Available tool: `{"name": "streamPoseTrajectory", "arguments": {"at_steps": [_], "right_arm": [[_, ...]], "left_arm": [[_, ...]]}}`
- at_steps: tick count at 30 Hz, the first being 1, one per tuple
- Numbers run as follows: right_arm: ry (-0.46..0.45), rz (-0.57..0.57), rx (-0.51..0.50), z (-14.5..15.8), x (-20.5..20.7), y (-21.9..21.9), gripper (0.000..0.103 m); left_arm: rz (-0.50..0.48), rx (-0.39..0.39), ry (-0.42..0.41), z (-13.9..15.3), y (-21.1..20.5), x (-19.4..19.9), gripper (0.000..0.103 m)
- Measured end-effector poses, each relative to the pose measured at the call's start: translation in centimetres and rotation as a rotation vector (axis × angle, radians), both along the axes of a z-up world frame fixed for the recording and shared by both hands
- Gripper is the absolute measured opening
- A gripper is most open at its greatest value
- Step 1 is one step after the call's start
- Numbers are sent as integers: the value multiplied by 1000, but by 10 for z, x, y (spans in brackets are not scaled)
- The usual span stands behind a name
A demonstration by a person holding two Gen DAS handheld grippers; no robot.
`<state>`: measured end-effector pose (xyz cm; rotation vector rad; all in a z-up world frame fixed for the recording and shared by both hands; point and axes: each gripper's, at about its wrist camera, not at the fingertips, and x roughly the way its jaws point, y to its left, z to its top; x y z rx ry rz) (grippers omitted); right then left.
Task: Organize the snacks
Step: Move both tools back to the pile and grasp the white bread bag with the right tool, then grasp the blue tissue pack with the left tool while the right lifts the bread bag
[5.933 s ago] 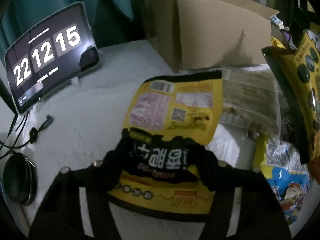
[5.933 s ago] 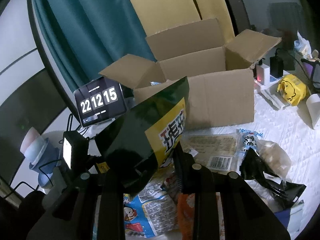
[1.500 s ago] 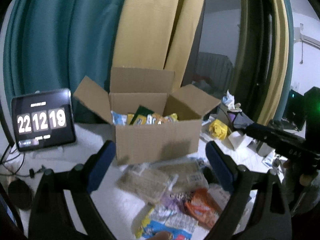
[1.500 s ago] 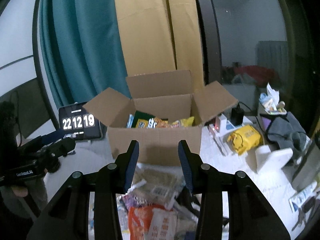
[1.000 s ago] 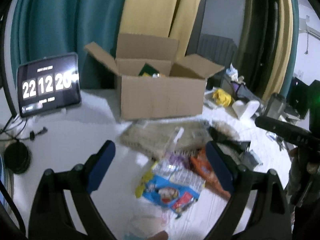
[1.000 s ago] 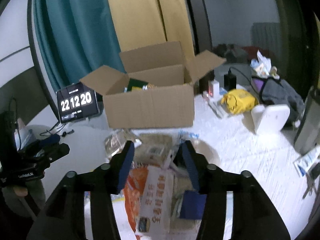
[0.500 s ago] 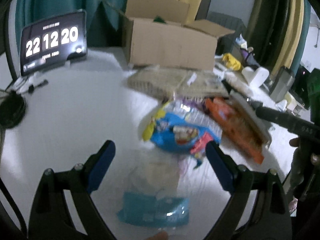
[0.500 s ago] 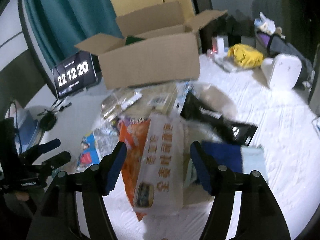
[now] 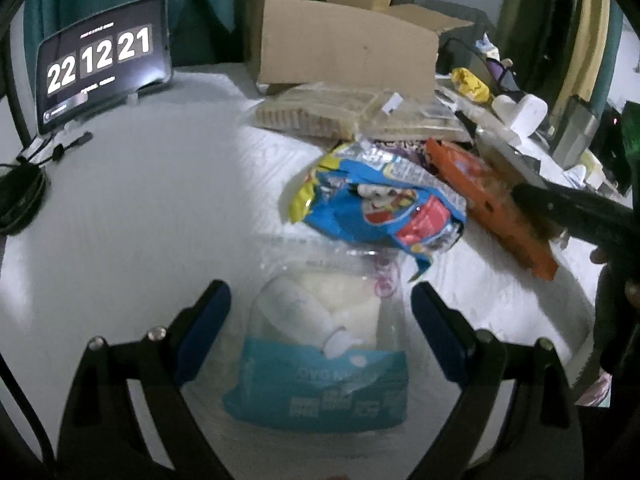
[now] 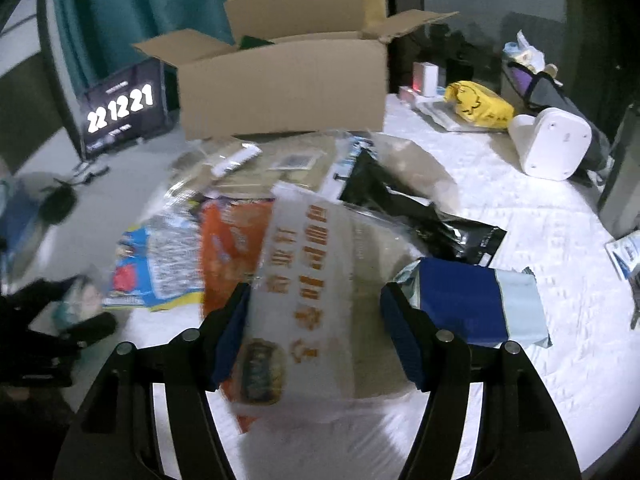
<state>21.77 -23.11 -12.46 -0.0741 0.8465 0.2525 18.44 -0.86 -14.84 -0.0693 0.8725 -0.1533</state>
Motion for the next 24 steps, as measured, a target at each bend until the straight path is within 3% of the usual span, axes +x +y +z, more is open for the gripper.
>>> {"name": "streamPoseTrajectory", "arguments": {"at_steps": [1,2,3,4,7,10,24], "right_arm": [[-5,-1,3,-2,1,-1,69],[-7,-1,10,-2,1,-2,69],[-6,4,14,-2,2,-2,60],[-11,14,16,-1,2,-2,51],[-25,39,19,6,-1,1,36],[-37,60,37,13,-1,3,30],[-103,124,139,52,0,19,24]], "left_arm": [[-4,1,0,0,0,1,92],[-9,-2,-4,1,1,1,84],[-6,10,-8,1,0,1,69],[-11,19,-11,2,0,2,63],[-15,4,-2,3,2,4,61],[-19,-11,-6,6,3,3,60],[37,-25,-113,47,27,-9,61]]}}
